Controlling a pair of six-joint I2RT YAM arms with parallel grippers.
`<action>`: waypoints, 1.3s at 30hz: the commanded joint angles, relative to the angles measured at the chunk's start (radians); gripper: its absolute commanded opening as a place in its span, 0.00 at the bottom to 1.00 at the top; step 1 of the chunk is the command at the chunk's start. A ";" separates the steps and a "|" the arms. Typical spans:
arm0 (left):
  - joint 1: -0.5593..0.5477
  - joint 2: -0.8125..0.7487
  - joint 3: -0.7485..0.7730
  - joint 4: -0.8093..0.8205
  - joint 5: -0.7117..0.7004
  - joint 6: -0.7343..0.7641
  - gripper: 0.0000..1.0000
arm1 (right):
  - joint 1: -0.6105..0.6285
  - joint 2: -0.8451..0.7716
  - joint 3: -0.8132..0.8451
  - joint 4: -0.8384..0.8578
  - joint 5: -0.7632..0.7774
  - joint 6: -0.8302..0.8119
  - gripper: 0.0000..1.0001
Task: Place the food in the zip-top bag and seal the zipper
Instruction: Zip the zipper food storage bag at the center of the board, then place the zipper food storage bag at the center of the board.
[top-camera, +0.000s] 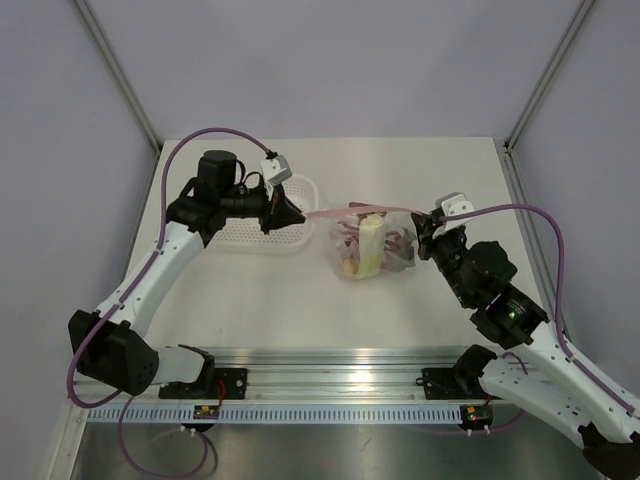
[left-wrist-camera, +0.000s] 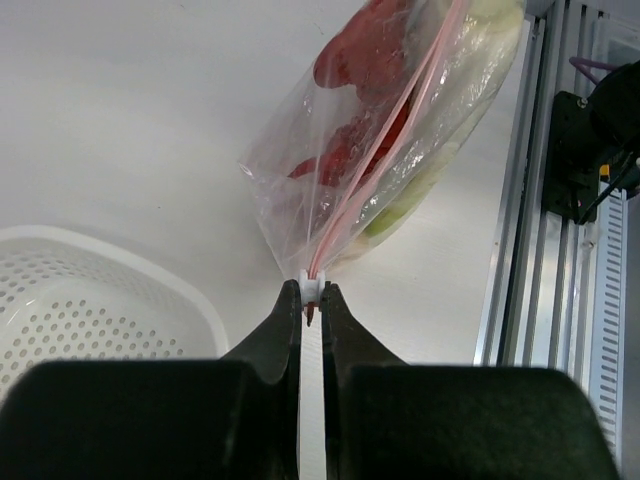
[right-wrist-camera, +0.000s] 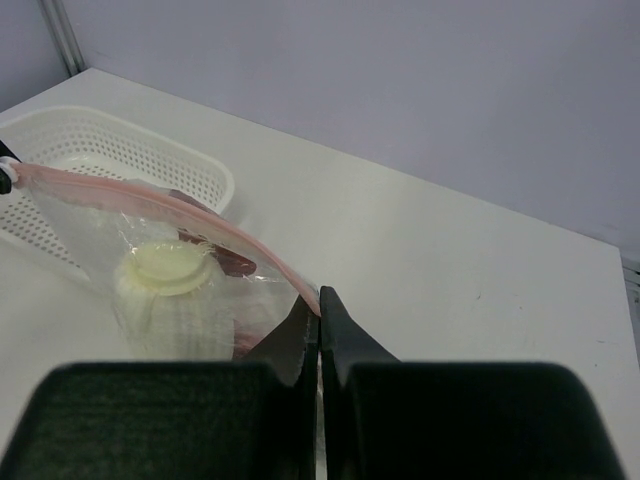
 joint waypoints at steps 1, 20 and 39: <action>0.048 -0.038 -0.023 0.093 -0.068 -0.064 0.00 | -0.018 -0.022 0.015 0.102 0.111 -0.020 0.00; -0.012 0.222 0.260 0.540 -0.074 -0.524 0.00 | -0.067 0.148 0.055 0.492 0.311 -0.250 0.00; 0.019 0.482 0.396 1.170 0.053 -0.918 0.99 | -0.339 0.076 -0.029 0.317 -0.073 0.032 0.99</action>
